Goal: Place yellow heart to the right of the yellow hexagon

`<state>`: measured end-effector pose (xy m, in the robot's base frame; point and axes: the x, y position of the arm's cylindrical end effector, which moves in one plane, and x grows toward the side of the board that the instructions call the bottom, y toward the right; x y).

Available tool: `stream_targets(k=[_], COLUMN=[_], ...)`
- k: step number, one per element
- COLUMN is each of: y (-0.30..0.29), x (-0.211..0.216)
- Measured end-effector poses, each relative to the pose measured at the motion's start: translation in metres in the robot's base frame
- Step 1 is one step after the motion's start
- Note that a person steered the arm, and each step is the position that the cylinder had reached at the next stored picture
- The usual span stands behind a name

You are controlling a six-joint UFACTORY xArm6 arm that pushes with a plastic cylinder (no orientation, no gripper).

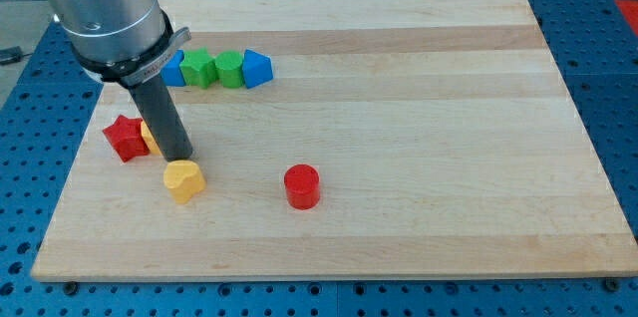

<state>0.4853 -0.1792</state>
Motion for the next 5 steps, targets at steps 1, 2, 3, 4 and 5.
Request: stream_targets(k=[1, 2, 3, 4, 5], y=[0.029, 0.095, 0.095, 0.056, 0.024], x=[0.000, 0.009, 0.062, 0.078, 0.072])
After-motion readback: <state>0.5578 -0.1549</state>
